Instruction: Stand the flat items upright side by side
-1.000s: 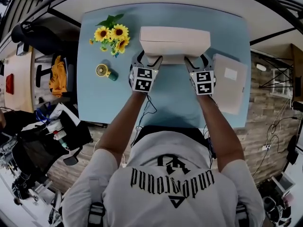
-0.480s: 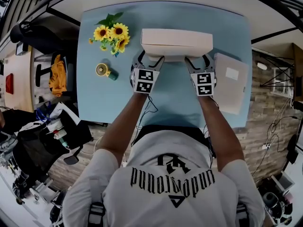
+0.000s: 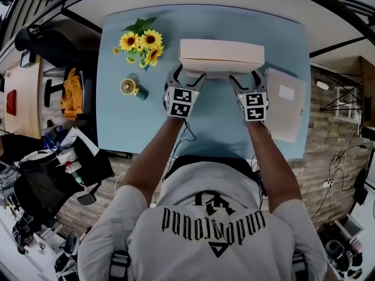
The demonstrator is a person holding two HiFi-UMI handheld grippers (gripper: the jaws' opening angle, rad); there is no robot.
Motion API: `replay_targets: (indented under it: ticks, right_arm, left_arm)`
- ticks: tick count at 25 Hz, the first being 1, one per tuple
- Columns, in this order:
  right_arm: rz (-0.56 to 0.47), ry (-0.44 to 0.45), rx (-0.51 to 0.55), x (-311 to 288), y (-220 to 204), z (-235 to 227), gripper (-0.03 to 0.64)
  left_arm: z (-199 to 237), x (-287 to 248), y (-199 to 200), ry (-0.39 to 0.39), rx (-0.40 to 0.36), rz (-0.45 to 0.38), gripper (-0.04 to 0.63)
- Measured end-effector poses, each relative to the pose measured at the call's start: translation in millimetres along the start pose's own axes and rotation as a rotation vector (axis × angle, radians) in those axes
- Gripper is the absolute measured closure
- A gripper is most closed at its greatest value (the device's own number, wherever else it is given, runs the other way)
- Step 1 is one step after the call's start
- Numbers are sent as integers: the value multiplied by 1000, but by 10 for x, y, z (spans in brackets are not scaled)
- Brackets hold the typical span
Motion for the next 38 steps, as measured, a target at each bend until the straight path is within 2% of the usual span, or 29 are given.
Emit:
replay_targets:
  ticks: [5,11,19,26,38]
  right_arm:
    - [-2,-2,-24,113,-13,-12,247]
    - [-6,-13,-47,353,-175,-84,247]
    - [-22,-1,-99,766,-471,-296,247]
    - [-23,19,-139,1165,-863,-591,247]
    - [38,18,-220,1680,-1694,-1545,247]
  left_arm:
    - [-16,91,-2,-7,2,-2,213]
    - [-101,213,-141,-15,49,29,212]
    - [-528,396,-113,-18,58,23,210]
    - [-1149,442,-18,-37,55,25,210]
    - [-2526,-28,334,-163,17,69,209]
Point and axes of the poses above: the fingertips, and each gripper's own axes: x backward along the fingers, z to its left, y out of its top, the point moved 4 cm from there along x, backward along the fingers, and after that the axes turned 14 degrees about z, right-handed, at the moved point
